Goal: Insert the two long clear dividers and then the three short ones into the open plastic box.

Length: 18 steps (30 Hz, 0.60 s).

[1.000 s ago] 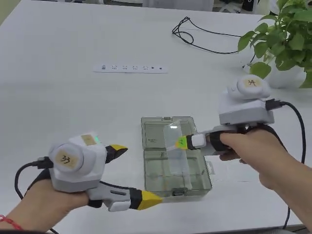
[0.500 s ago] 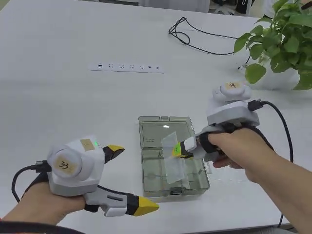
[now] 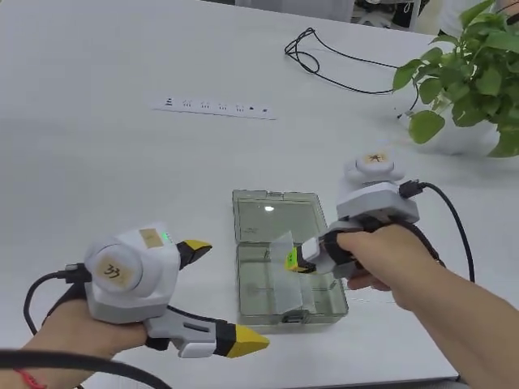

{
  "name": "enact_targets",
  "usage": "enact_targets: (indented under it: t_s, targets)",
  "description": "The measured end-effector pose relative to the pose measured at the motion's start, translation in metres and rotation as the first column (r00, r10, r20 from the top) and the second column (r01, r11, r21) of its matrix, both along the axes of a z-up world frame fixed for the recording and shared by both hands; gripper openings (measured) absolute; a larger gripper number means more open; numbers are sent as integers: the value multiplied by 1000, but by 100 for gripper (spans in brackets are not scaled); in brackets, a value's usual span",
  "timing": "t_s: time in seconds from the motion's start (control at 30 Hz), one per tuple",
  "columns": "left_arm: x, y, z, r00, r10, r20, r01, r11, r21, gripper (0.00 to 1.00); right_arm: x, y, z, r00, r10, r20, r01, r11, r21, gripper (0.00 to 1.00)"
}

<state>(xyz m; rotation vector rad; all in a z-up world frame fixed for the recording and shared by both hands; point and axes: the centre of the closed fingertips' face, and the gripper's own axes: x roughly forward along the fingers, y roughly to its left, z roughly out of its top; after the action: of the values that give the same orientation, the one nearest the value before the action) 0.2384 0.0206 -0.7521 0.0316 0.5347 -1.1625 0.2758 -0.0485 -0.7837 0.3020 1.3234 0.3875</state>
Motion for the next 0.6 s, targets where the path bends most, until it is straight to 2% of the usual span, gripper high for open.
enact_targets:
  t_s: [0.6]
  targets:
    - [-2,-1,-2,1000,16,-15,-16,1000,-13,99,2,2,-9,999,49,19,-48,997,-56,7]
